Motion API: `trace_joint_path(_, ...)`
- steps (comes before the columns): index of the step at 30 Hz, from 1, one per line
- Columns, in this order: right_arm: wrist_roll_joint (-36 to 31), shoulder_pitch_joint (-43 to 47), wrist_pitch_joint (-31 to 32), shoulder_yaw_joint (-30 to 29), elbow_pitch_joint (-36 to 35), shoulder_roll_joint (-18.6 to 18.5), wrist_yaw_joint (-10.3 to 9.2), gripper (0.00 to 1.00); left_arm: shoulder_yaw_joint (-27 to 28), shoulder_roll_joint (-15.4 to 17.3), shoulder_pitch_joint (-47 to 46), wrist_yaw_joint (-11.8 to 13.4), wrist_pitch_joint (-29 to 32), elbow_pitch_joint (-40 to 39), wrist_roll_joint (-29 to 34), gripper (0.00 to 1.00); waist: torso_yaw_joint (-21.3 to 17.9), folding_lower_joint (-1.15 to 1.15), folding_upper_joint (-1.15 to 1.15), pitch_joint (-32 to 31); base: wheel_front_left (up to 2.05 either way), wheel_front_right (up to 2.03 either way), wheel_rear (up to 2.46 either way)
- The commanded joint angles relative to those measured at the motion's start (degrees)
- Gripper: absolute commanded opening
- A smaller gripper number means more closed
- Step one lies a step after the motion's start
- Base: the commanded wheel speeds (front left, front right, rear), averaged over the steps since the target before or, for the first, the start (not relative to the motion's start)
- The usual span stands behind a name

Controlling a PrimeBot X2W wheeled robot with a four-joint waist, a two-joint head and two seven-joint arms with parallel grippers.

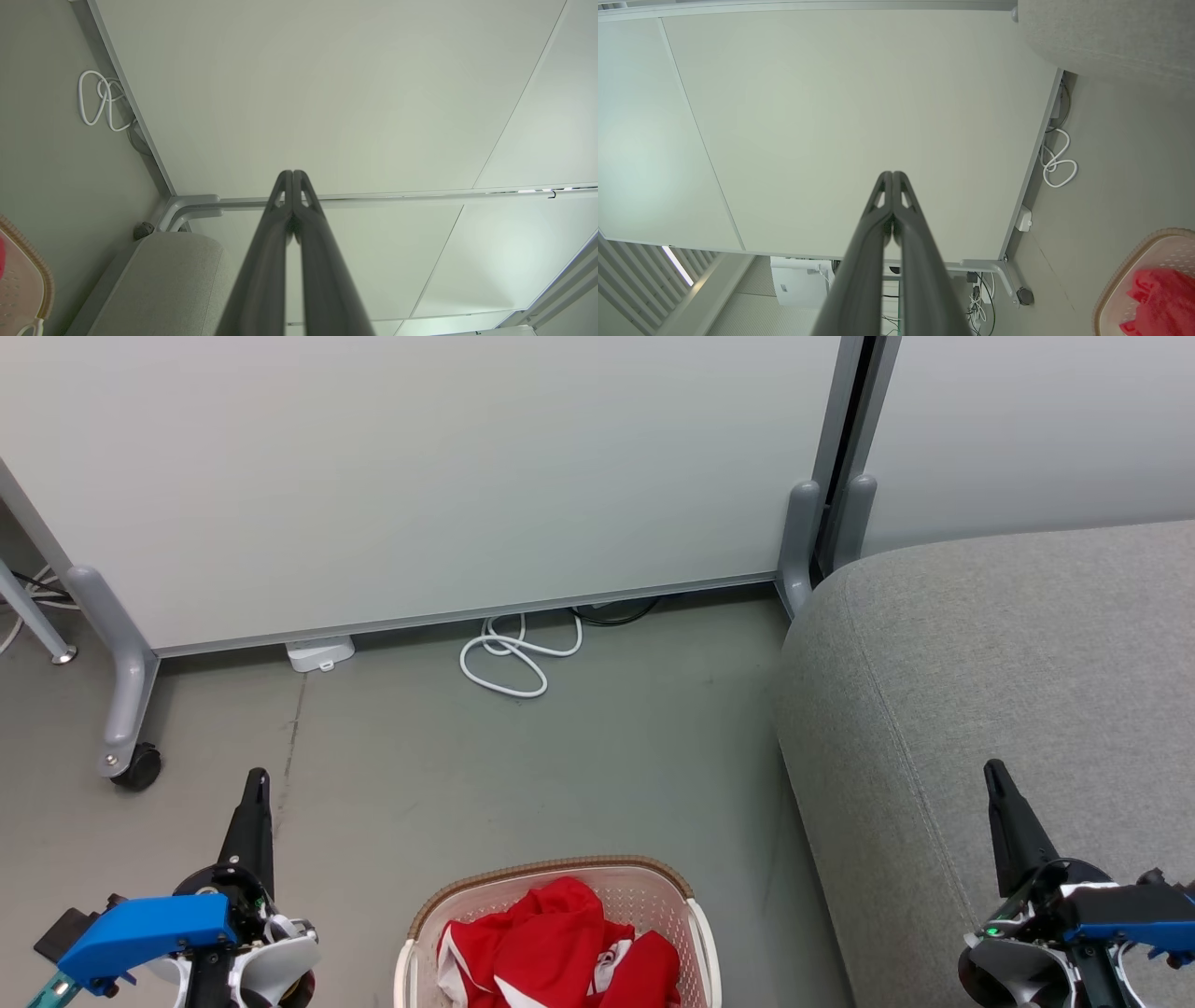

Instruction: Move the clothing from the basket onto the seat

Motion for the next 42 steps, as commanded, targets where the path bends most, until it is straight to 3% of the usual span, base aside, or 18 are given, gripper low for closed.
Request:
trace_joint_path(1,0.2,-0.7,0.1,0.0,0.0,-0.2,0.15,0.0,0.0,0.0,-0.7,-0.5,0.2,-0.2,-0.1,0.0,0.0,0.0,0.0,0.0,0.0,0.0,0.0)
trace_joint_path(9,0.2,-0.7,0.1,0.0,0.0,-0.2,0.15,0.0,0.0,0.0,-0.7,-0.5,0.2,-0.2,-0.1,0.0,0.0,0.0,0.0,0.0,0.0,0.0,0.0)
trace_joint_path(10,0.0,0.0,0.0,0.0,0.1,0.0,-0.01,1.0,0.0,0.0,0.0,0.0,0.0,0.1,0.0,1.0,0.0,0.0,0.0,0.0,0.0,0.0,0.0)
trace_joint_path(11,0.0,0.3,-0.1,0.1,0.3,0.1,-0.01,0.0,0.0,0.0,0.2,0.1,-0.1,0.4,0.0,0.0,0.0,0.0,0.0,0.0,0.0,0.0,0.0)
trace_joint_path(12,0.0,0.8,-0.1,0.1,0.9,0.2,-0.02,1.0,-0.1,-0.1,0.7,0.1,-0.1,1.0,0.0,1.0,0.0,0.0,0.0,0.0,0.0,0.0,0.0)
trace_joint_path(23,-3.7,1.8,-2.6,2.2,2.1,0.3,-0.02,1.0,-1.5,-0.3,2.6,0.3,-2.6,1.9,2.9,1.0,0.0,0.0,0.0,0.0,0.0,0.0,0.0)
trace_joint_path(42,-27.0,1.4,-7.4,3.8,1.0,0.2,0.02,1.0,-5.0,0.1,3.2,2.5,-7.4,0.3,26.8,1.0,0.0,0.0,0.0,0.1,0.0,0.0,0.0)
